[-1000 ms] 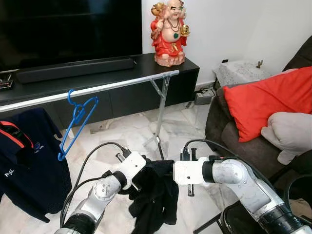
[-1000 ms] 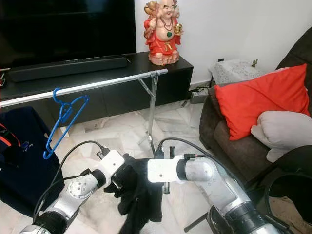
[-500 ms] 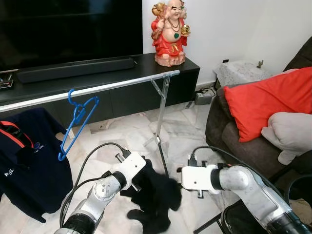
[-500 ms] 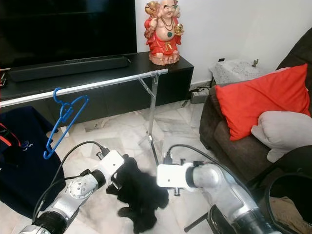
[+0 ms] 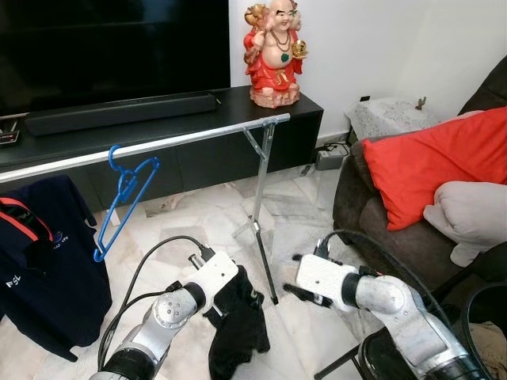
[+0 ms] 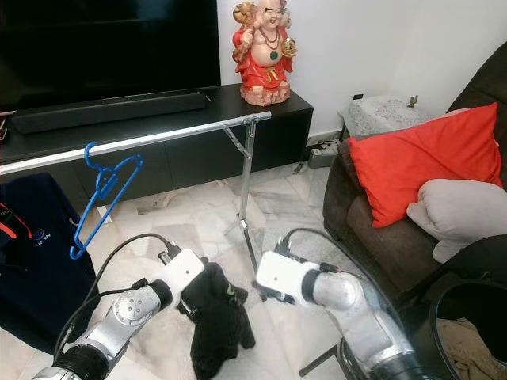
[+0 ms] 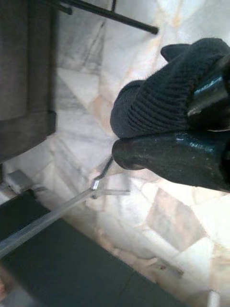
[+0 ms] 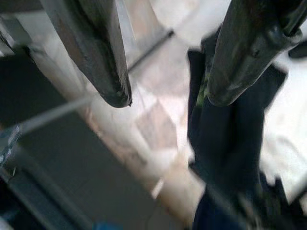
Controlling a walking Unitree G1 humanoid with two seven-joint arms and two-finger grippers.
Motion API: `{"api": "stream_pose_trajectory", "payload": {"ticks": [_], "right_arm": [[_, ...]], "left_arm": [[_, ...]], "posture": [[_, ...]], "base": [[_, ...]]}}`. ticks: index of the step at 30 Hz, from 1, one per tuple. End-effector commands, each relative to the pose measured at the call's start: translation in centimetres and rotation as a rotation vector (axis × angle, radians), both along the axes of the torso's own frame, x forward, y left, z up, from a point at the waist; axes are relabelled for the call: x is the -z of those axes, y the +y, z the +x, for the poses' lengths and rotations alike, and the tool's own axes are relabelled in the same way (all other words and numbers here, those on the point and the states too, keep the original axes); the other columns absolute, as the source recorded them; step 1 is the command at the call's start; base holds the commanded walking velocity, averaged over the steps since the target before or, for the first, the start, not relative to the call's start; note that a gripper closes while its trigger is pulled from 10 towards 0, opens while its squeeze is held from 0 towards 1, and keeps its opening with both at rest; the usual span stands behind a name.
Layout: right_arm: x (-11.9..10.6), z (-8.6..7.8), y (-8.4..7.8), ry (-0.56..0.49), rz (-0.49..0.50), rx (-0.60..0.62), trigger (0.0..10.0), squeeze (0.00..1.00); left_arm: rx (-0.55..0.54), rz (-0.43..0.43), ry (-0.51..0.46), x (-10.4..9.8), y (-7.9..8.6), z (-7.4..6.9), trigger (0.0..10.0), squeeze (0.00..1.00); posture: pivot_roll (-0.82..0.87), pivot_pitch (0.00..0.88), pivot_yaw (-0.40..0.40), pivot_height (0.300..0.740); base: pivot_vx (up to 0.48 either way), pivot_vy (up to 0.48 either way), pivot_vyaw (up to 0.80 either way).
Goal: Hang hanger
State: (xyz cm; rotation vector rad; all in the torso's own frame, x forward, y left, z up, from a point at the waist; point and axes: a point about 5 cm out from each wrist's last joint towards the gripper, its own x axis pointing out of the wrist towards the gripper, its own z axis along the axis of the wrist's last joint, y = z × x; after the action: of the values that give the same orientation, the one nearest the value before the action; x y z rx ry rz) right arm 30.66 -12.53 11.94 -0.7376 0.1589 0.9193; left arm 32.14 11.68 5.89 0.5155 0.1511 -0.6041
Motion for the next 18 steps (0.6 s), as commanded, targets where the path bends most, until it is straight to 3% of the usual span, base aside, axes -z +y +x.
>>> {"api": "stream_pose_trajectory", "payload": {"ticks": [1,2,3,4,5,6,8,12,14,18], "right_arm": [[0.0,-0.3,0.2,0.012,0.049,0.015,10.0,0.0],[0.1,-0.3,0.2,0.013,0.043,0.016,10.0,0.0],[0.3,-0.4,0.2,0.018,0.046,0.024,10.0,0.0],[0.4,-0.4,0.2,0.024,0.052,0.034,10.0,0.0],[0.4,-0.3,0.2,0.026,0.065,0.059,10.0,0.0],[0.5,-0.3,0.1,0.026,0.073,0.076,10.0,0.0],[0.7,0.2,-0.6,0.015,0.086,0.168,10.0,0.0],[1.7,0.6,-1.6,0.007,0.076,0.281,10.0,0.0],[2.0,0.7,-1.8,-0.001,0.069,0.308,10.0,0.0],[3.5,1.0,-1.9,0.021,0.154,0.478,10.0,0.0]], "left_arm": [[-0.027,-0.038,0.006,-1.2,-0.7,1.1,2.0,0.0],[-0.029,-0.04,0.016,-1.2,-0.8,1.2,3.6,0.0],[-0.035,-0.038,0.022,-1.3,-0.9,1.3,7.4,0.0],[-0.041,-0.033,0.026,-1.3,-1.0,1.4,7.4,0.0],[-0.086,-0.042,0.052,-1.3,-1.0,1.7,10.0,0.0],[-0.119,-0.049,0.073,-1.3,-1.0,1.9,10.0,0.0],[-0.313,-0.116,0.169,-1.1,-0.7,2.9,10.0,0.0],[-0.456,-0.191,0.274,-1.3,-0.6,3.5,10.0,0.0],[-0.469,-0.213,0.29,-1.5,-0.8,3.7,10.0,0.0],[-0.546,-0.342,0.365,-2.9,-2.0,4.5,10.0,0.0]], "posture": [[0.01,0.05,0.021,0.74],[0.01,0.05,0.021,0.74],[0.01,0.049,0.021,0.74],[0.01,0.048,0.021,0.74],[0.01,0.048,0.021,0.74],[0.01,0.048,0.021,0.74],[0.01,0.048,0.027,0.74],[0.0,0.046,0.035,0.74],[0.0,0.046,0.035,0.74],[0.01,0.04,0.043,0.74]], "base": [[0.0,0.0,0.0],[0.0,0.0,0.0],[0.0,0.0,0.0],[0.0,0.0,0.0],[0.0,0.0,0.0],[0.0,0.0,0.0],[0.0,0.0,0.0],[0.0,0.0,0.0],[0.0,0.0,0.0],[0.0,0.0,0.0]]}}
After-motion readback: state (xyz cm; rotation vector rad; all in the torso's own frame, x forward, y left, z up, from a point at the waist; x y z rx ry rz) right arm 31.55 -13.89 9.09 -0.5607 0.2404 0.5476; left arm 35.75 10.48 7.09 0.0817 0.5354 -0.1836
